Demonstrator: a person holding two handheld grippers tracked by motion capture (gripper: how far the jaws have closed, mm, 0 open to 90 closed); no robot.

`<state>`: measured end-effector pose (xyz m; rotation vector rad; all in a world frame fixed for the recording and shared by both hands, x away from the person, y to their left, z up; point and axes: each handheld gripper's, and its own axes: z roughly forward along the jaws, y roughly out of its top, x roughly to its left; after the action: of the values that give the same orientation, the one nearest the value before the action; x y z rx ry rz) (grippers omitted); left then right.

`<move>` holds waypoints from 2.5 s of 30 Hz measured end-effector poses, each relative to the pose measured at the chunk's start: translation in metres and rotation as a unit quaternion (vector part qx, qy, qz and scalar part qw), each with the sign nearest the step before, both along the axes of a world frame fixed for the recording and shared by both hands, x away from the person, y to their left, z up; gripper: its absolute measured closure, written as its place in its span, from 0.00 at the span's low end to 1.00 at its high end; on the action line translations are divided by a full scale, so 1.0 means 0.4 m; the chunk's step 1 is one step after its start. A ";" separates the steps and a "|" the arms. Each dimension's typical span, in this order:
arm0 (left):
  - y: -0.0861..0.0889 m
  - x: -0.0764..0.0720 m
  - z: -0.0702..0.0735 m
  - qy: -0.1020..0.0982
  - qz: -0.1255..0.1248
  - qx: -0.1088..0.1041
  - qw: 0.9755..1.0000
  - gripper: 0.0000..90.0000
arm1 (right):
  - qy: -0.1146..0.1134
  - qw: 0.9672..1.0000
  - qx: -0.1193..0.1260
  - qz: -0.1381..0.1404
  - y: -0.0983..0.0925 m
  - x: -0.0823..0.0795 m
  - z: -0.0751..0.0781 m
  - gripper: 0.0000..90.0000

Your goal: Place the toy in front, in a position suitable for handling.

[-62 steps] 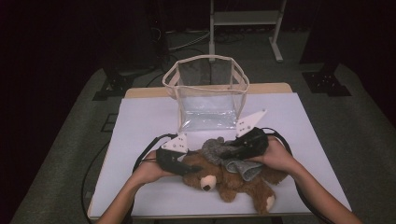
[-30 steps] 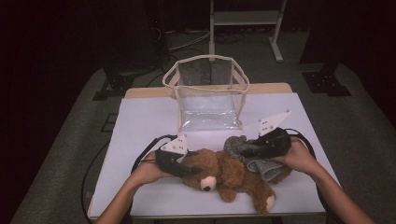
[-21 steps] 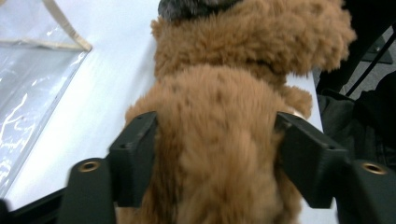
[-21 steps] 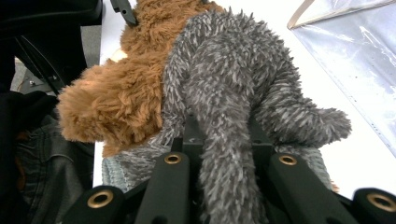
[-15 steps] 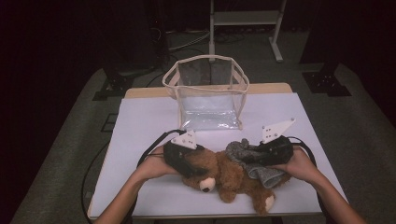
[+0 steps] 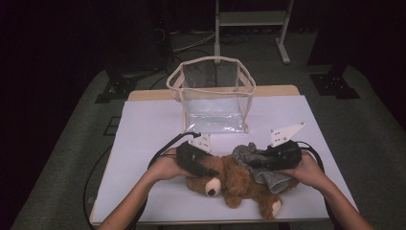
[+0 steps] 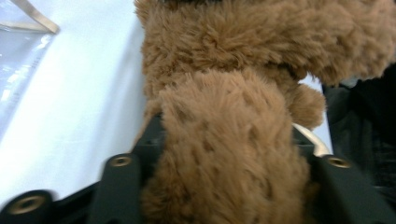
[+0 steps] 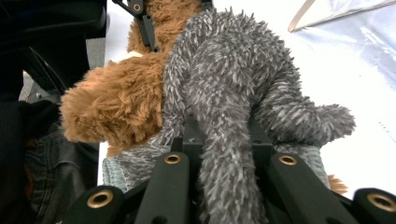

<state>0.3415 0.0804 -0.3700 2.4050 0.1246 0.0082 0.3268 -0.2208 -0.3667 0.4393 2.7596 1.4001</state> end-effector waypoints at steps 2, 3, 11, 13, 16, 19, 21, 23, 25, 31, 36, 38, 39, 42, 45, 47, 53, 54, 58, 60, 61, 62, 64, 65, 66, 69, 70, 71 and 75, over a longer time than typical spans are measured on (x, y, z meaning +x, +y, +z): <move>0.001 0.004 0.008 -0.016 0.003 -0.001 1.000 0.60 | -0.002 1.000 0.004 -0.004 -0.002 0.010 0.004 0.83; 0.000 0.007 0.013 -0.028 0.005 0.000 1.000 0.62 | -0.001 1.000 0.003 -0.005 -0.003 0.015 0.006 0.83; -0.020 0.029 0.050 -0.057 0.003 0.012 0.998 0.65 | -0.002 1.000 0.009 -0.009 -0.004 0.059 0.024 0.83; -0.020 0.043 0.056 -0.066 0.010 0.008 0.998 0.65 | 0.000 1.000 0.011 -0.011 -0.003 0.070 0.025 0.83; -0.013 0.057 0.063 -0.079 0.019 0.007 0.997 0.65 | -0.001 1.000 0.011 -0.013 0.002 0.088 0.031 0.83; -0.004 0.067 0.067 -0.083 0.030 0.006 0.996 0.64 | -0.001 1.000 0.009 -0.014 0.011 0.103 0.036 0.83; 0.007 0.067 0.057 -0.075 0.030 0.005 0.997 0.61 | -0.001 1.000 0.007 -0.013 0.022 0.107 0.034 0.83; 0.019 0.065 0.046 -0.061 0.028 0.005 0.998 0.53 | 0.001 1.000 0.004 -0.006 0.034 0.105 0.026 0.84; 0.032 0.057 0.035 -0.050 0.027 0.003 0.998 0.45 | 0.002 1.000 0.003 0.000 0.046 0.095 0.016 0.84; 0.046 0.029 0.038 -0.052 0.028 0.003 0.998 0.27 | -0.016 1.000 -0.009 0.017 0.073 0.043 0.015 0.84; 0.056 0.005 0.025 -0.041 0.026 -0.005 0.999 0.37 | -0.018 1.000 -0.004 0.018 0.071 0.015 0.010 0.84; 0.061 -0.009 0.014 -0.045 0.023 -0.012 0.999 0.40 | -0.020 1.000 -0.004 0.022 0.073 0.009 0.011 0.84; 0.065 -0.017 0.010 -0.046 0.023 -0.015 0.999 0.41 | -0.020 0.999 -0.004 0.026 0.075 0.008 0.015 0.84; 0.073 -0.037 0.004 -0.054 0.023 -0.020 0.998 0.42 | -0.021 0.999 -0.001 0.032 0.074 0.012 0.029 0.84; 0.080 -0.052 0.003 -0.062 0.013 -0.017 0.998 0.43 | -0.025 0.999 -0.001 0.019 0.070 0.037 0.054 0.83; 0.085 -0.066 0.003 -0.064 0.009 -0.017 0.998 0.43 | -0.017 1.000 0.002 0.009 0.071 0.060 0.057 0.83; 0.094 -0.074 0.024 -0.051 0.011 -0.028 0.998 0.35 | -0.002 1.000 0.010 0.024 0.095 0.043 0.017 0.83; 0.093 -0.072 0.031 -0.050 0.010 -0.029 0.998 0.33 | -0.006 1.000 0.010 0.025 0.094 0.034 0.013 0.83; 0.072 -0.063 0.041 -0.045 0.008 -0.015 0.999 0.27 | -0.009 1.000 0.014 0.025 0.088 0.012 0.007 0.83; 0.063 -0.056 0.029 -0.032 0.009 -0.011 0.999 0.27 | -0.010 0.999 0.014 0.027 0.085 0.007 0.009 0.83; 0.062 -0.055 0.022 -0.028 0.008 -0.008 1.000 0.28 | -0.015 0.999 0.011 0.027 0.083 0.006 0.013 0.83; 0.063 -0.059 0.016 -0.028 0.008 -0.007 1.000 0.29 | -0.018 0.999 0.011 0.026 0.079 0.005 0.018 0.83; 0.070 -0.065 0.008 -0.026 0.004 -0.010 1.000 0.33 | -0.023 0.999 0.012 0.021 0.065 0.007 0.032 0.83; 0.070 -0.065 0.008 -0.026 0.004 -0.010 1.000 0.33 | -0.023 0.999 0.012 0.021 0.065 0.007 0.032 0.83; 0.081 -0.073 0.008 -0.021 -0.002 -0.016 1.000 0.34 | -0.021 1.000 0.017 0.013 0.053 0.011 0.035 0.83; 0.082 -0.074 0.017 -0.022 -0.002 -0.014 1.000 0.33 | -0.010 1.000 0.022 0.015 0.055 0.010 0.019 0.83; 0.079 -0.072 0.020 -0.022 -0.001 -0.012 1.000 0.31 | -0.008 1.000 0.020 0.018 0.059 0.007 0.012 0.83; 0.073 -0.067 0.024 -0.022 0.003 -0.010 1.000 0.28 | -0.005 1.000 0.021 0.020 0.062 0.005 0.007 0.83; 0.054 -0.051 0.029 -0.019 0.001 -0.004 1.000 0.17 | -0.002 1.000 0.022 0.019 0.064 -0.002 -0.005 0.83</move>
<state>0.3212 0.1020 -0.3585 2.3962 0.1101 0.0543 0.3258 -0.1952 -0.3688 0.3867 2.7523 1.4708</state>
